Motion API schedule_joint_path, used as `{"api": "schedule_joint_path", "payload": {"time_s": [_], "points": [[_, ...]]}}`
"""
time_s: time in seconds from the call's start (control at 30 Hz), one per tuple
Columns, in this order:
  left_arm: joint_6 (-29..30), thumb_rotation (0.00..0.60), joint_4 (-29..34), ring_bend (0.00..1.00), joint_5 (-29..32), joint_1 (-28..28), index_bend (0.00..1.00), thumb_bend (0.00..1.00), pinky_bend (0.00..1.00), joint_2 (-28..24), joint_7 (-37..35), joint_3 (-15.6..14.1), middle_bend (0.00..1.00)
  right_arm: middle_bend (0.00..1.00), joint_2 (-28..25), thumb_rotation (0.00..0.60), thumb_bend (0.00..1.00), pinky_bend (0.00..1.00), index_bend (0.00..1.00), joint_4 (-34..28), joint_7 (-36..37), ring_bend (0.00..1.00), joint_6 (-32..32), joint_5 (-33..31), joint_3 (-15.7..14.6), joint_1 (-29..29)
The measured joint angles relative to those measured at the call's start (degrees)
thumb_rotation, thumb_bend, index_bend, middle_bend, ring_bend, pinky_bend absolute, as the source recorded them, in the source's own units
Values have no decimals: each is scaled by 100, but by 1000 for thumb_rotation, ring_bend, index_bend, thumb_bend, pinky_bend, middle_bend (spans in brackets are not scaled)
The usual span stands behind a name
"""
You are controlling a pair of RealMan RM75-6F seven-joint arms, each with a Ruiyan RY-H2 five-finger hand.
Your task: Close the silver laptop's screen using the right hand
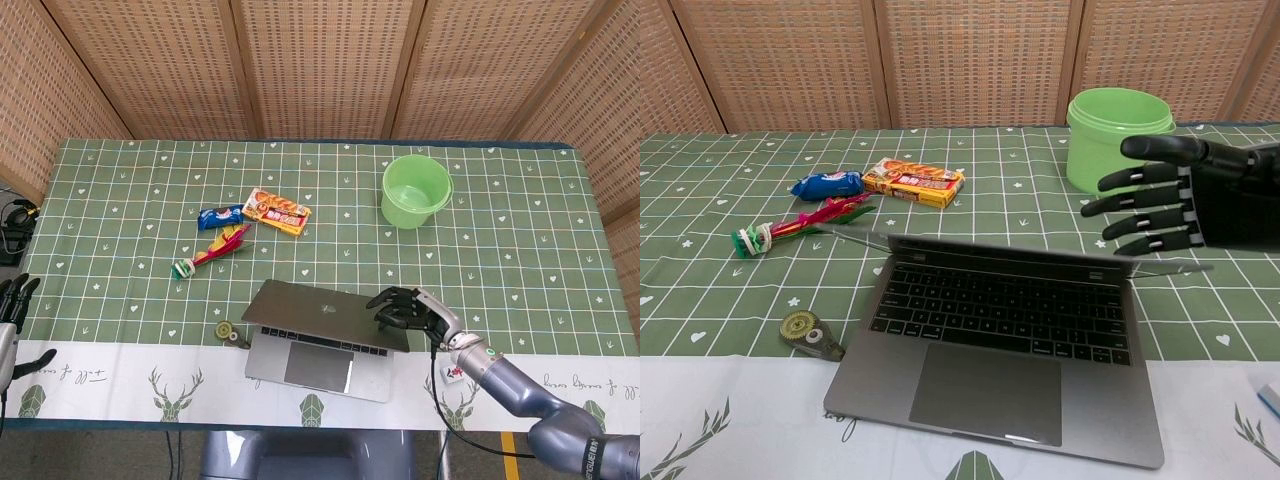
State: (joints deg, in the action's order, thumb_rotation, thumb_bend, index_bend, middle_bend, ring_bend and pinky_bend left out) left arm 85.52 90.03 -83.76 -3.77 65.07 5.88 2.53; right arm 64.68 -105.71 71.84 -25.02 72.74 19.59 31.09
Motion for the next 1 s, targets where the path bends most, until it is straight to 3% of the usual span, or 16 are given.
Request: {"api": "schedule_joint_path", "payload": {"time_s": [0.2, 0.43, 1.0], "points": [[21, 600, 6, 0, -24, 6, 0, 0, 0, -5, -9, -5, 0, 414, -72, 434, 292, 413, 460, -90, 339, 415, 282, 355, -6, 30], [57, 600, 23, 0, -52, 18, 0, 0, 0, -17, -10, -9, 0, 405, 224, 432, 289, 402, 454, 7, 575, 406, 463, 660, -247, 63], [54, 600, 26, 0, -78, 18, 0, 0, 0, -19, -10, -23, 0, 402, 916, 428, 289, 396, 454, 609, 1331, 406, 205, 1271, -848, 214]]}}
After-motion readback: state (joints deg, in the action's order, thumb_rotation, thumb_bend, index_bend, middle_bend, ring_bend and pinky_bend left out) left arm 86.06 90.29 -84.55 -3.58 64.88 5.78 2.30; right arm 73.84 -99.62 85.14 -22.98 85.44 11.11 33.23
